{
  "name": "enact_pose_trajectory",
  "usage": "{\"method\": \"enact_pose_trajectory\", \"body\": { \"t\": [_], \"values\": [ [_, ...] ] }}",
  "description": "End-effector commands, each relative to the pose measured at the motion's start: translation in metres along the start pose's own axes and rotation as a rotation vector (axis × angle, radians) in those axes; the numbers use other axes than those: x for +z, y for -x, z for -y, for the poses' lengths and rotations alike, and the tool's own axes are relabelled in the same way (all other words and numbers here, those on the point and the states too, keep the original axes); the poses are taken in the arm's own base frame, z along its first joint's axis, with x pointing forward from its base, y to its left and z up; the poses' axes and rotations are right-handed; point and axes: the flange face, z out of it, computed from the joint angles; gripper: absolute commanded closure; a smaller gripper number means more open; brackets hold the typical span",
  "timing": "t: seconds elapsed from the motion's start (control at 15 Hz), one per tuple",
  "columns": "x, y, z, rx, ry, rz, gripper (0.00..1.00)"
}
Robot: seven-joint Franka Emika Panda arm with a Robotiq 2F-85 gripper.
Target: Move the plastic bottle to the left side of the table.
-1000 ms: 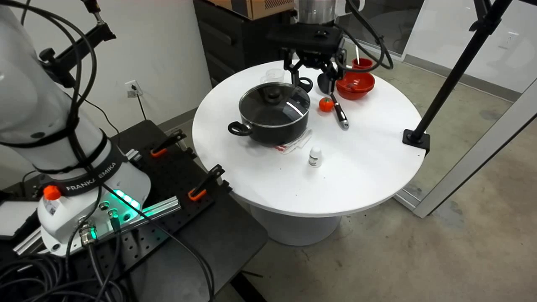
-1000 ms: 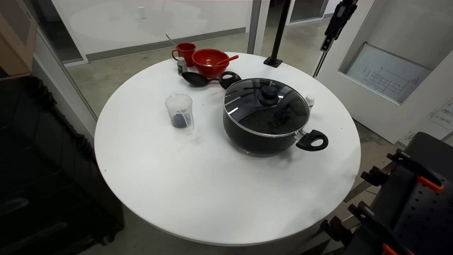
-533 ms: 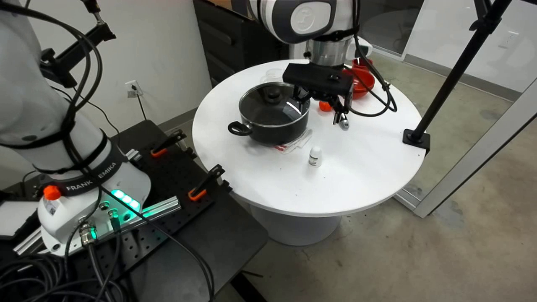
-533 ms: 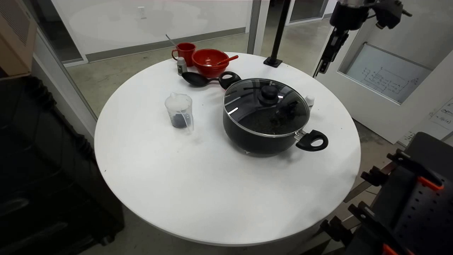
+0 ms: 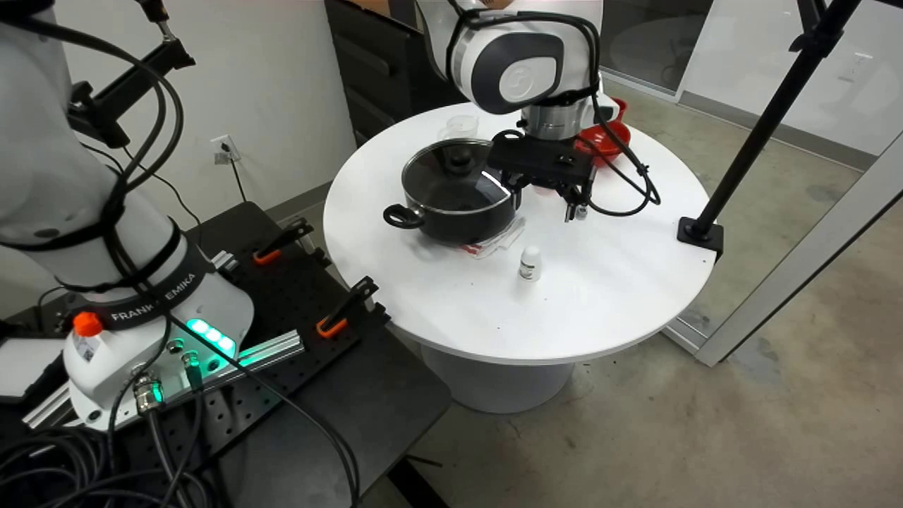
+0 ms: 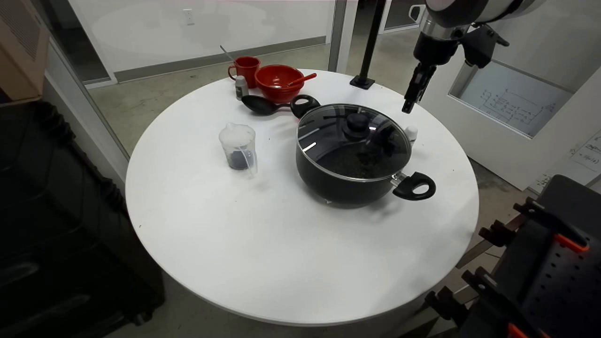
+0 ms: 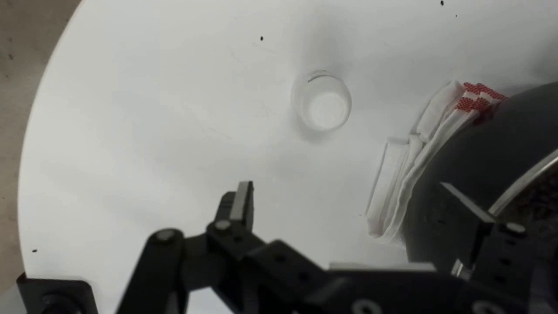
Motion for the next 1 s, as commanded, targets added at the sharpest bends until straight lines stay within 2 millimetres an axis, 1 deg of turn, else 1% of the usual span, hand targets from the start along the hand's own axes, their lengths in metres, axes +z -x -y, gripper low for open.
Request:
{"method": "enact_pose_trajectory", "body": {
  "t": [0.0,0.13,0.4,0.67,0.87,0.93],
  "values": [
    [0.028,0.000,-0.012,0.007,-0.008,0.022,0.00],
    [0.040,0.004,-0.013,0.011,-0.016,0.039,0.00],
    [0.061,0.008,-0.006,-0.002,-0.038,0.062,0.00],
    [0.070,0.008,-0.001,-0.017,-0.049,0.075,0.00],
    [0.074,0.013,-0.006,-0.008,-0.048,0.093,0.02],
    [0.075,0.015,-0.008,-0.005,-0.047,0.096,0.21]
  ]
}}
